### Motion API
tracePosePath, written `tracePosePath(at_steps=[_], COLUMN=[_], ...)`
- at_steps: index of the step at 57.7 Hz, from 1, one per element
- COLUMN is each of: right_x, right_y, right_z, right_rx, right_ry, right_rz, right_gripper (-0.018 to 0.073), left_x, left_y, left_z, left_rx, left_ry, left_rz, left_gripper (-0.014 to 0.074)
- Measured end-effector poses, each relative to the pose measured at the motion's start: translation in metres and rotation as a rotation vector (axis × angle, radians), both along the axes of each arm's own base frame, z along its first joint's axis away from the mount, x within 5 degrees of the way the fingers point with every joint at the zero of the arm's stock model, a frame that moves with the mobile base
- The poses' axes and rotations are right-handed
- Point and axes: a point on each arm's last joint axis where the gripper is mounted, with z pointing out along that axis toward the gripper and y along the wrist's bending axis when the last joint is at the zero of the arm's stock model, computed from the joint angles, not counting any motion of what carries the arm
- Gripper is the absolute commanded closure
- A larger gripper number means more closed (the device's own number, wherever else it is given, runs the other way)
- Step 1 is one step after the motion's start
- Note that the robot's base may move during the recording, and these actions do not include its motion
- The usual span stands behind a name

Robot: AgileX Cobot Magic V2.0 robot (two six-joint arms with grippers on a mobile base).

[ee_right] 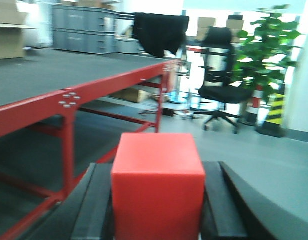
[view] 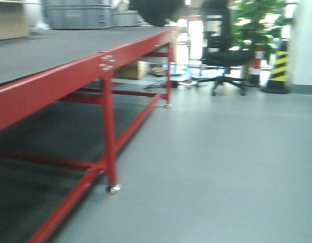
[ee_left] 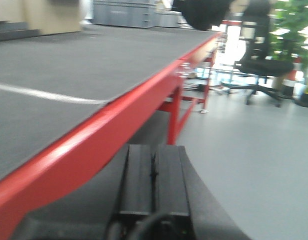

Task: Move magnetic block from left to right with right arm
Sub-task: 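Drive the base across the floor toward the office chair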

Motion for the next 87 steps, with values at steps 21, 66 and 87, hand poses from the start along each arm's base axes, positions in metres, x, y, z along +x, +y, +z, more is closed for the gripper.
tracePosePath(at_steps=[21,66,87], right_x=[0.0000,0.0000,0.0002], right_y=[0.0000,0.0000,0.0000], right_z=[0.0000,0.0000,-0.0009], right_rx=[0.000,0.000,0.000], right_ry=[0.000,0.000,0.004], right_rz=[0.000,0.000,0.000], right_gripper=[0.0312,0.0312,0.0312], left_x=[0.0000,0.0000,0.0000], left_y=[0.0000,0.0000,0.0000], left_z=[0.0000,0.0000,0.0000], left_rx=[0.000,0.000,0.000], left_ry=[0.000,0.000,0.000], left_rz=[0.000,0.000,0.000], left_gripper=[0.0722,0.0722,0.0722])
